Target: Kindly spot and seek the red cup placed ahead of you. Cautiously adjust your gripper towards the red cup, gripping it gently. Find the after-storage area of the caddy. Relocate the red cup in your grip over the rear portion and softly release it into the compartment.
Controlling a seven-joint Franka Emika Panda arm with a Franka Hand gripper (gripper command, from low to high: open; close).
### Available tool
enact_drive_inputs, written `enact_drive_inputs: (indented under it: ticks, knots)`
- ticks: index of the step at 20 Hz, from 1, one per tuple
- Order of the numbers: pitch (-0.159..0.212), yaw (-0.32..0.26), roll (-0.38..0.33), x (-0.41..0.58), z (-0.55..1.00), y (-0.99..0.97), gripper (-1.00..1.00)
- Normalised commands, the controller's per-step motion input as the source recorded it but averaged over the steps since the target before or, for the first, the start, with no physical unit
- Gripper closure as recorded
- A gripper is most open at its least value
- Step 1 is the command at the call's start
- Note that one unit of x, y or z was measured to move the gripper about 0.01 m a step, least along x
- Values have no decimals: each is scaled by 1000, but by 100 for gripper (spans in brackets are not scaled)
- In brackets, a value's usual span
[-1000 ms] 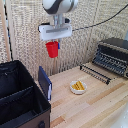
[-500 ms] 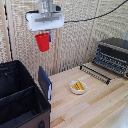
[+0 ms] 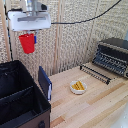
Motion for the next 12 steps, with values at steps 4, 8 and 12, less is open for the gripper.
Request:
enact_drive_inputs:
  ticks: [4,8,12]
  knots:
    - [0,7,-80,333,-232,876,100]
    - [0,23,-87,250,-359,807,100]
    - [2,37,-80,36,-364,666,100]
